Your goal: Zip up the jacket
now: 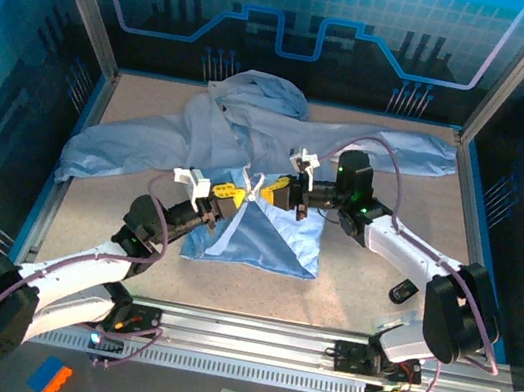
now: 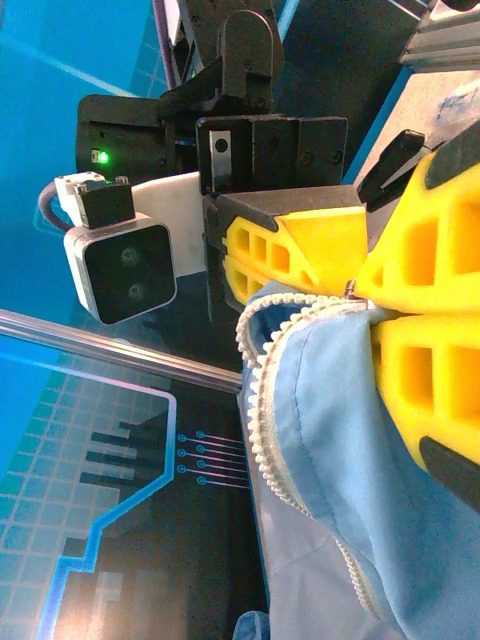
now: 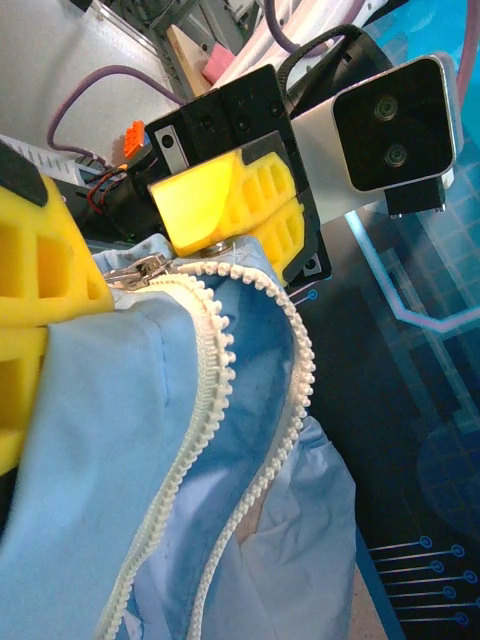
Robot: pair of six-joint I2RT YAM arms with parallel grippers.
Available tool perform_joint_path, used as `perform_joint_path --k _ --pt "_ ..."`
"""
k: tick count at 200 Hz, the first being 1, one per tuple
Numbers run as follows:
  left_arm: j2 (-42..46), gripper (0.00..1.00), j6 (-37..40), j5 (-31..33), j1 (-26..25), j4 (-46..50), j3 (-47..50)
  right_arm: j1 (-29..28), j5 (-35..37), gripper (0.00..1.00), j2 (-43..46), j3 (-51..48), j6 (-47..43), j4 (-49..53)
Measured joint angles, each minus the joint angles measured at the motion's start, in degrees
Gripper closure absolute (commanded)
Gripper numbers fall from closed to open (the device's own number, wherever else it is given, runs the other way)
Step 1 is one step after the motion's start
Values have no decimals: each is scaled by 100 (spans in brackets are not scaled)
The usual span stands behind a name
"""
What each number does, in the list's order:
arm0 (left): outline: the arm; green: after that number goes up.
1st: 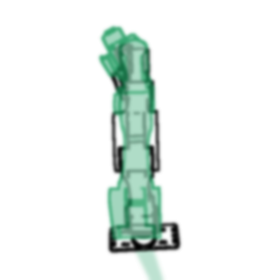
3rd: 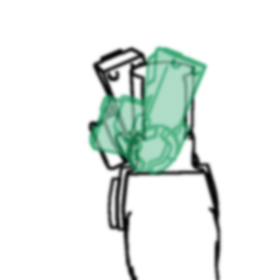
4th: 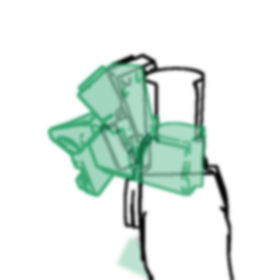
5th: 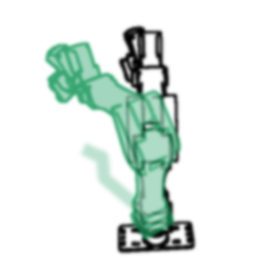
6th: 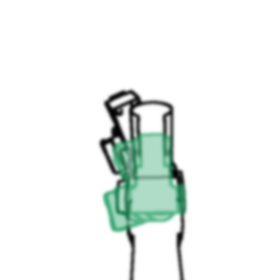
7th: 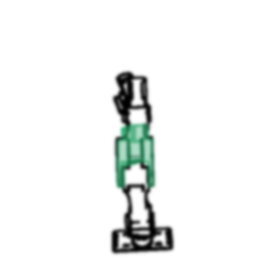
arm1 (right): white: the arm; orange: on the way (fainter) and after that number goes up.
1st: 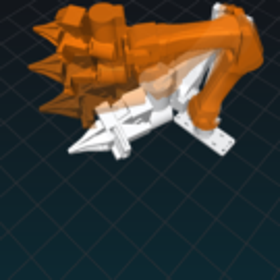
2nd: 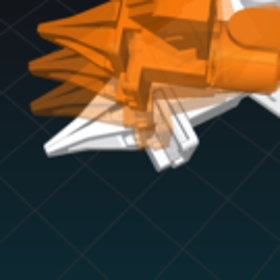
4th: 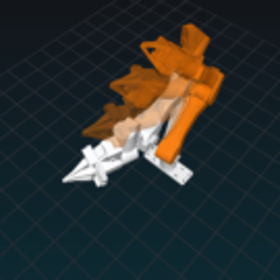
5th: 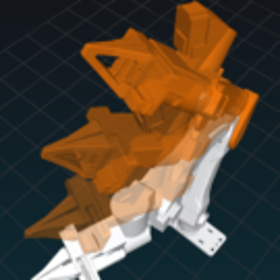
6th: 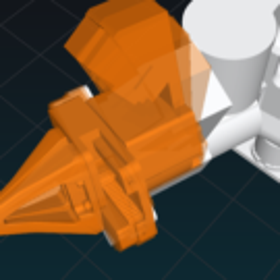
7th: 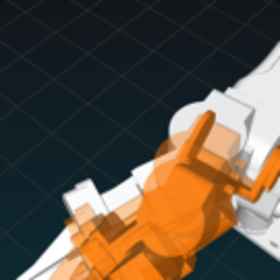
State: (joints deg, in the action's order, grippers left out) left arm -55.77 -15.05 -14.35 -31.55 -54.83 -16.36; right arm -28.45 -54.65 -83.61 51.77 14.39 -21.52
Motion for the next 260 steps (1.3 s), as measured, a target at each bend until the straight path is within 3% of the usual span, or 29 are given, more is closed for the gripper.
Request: perform_joint_path --k 163,260 --pt "9 100 20 -72 7 103 31 2 -203 100 -44 146 343 15" --pt "334 100 68 -472 33 776 -15 20 -446 100 -116 387 4 824"
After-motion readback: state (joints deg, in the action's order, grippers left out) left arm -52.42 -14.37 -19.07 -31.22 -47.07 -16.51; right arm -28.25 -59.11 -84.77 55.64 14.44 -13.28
